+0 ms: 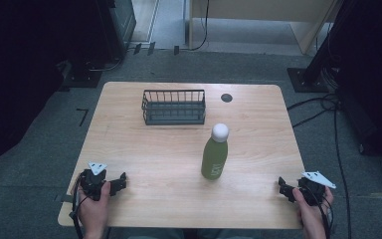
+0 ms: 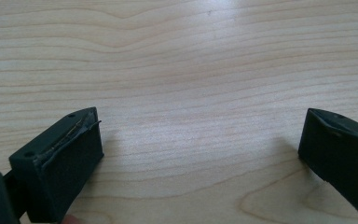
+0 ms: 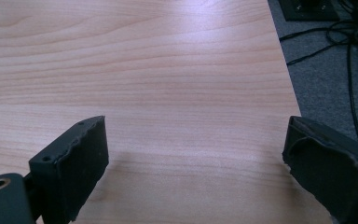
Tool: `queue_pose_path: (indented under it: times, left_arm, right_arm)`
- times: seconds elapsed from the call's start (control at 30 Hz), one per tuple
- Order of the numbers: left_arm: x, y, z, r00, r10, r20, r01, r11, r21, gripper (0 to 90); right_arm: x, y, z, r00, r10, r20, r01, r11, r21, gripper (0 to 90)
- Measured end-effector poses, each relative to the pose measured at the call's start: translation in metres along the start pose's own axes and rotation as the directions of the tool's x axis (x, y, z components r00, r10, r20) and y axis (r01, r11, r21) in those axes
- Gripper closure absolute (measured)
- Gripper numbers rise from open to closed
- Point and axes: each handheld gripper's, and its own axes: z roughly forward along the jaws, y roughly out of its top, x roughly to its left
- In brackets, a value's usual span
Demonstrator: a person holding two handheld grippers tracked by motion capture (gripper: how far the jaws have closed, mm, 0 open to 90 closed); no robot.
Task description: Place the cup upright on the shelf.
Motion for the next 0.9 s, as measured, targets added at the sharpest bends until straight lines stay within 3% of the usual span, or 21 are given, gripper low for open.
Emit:
queue_pose_path:
  times: [0.2, 0.37, 0.4, 0.6, 0.9]
  left_arm:
    - [0.000, 0.000, 0.000, 1.0000, -0.001, 0.000, 0.001, 1.0000, -0.001, 0.0]
    - [0.000, 0.000, 0.000, 1.0000, -0.001, 0.000, 0.001, 1.0000, -0.001, 0.0]
    - [0.000, 0.000, 0.000, 1.0000, 0.000, 0.001, 0.000, 1.0000, 0.000, 0.0]
    - [0.000, 0.000, 0.000, 1.0000, -0.001, 0.000, 0.001, 1.0000, -0.002, 0.0]
    - [-0.001, 0.000, 0.000, 1.0000, 0.001, 0.004, -0.001, 1.0000, -0.003, 0.0]
  right_arm:
    - [0.000, 0.001, -0.001, 0.9994, 0.033, 0.004, -0.033, 0.999, -0.021, 7.6]
    - [0.004, 0.003, -0.002, 0.9992, 0.033, -0.024, -0.034, 0.998, -0.045, 7.7]
    - [0.008, 0.004, -0.003, 0.9984, 0.028, -0.050, -0.031, 0.998, -0.056, 7.7]
    - [0.022, 0.010, -0.006, 0.9978, 0.006, -0.065, -0.011, 0.997, -0.082, 7.7]
    - [0.045, 0.021, -0.017, 0.9908, -0.019, -0.134, 0.005, 0.994, -0.111, 7.7]
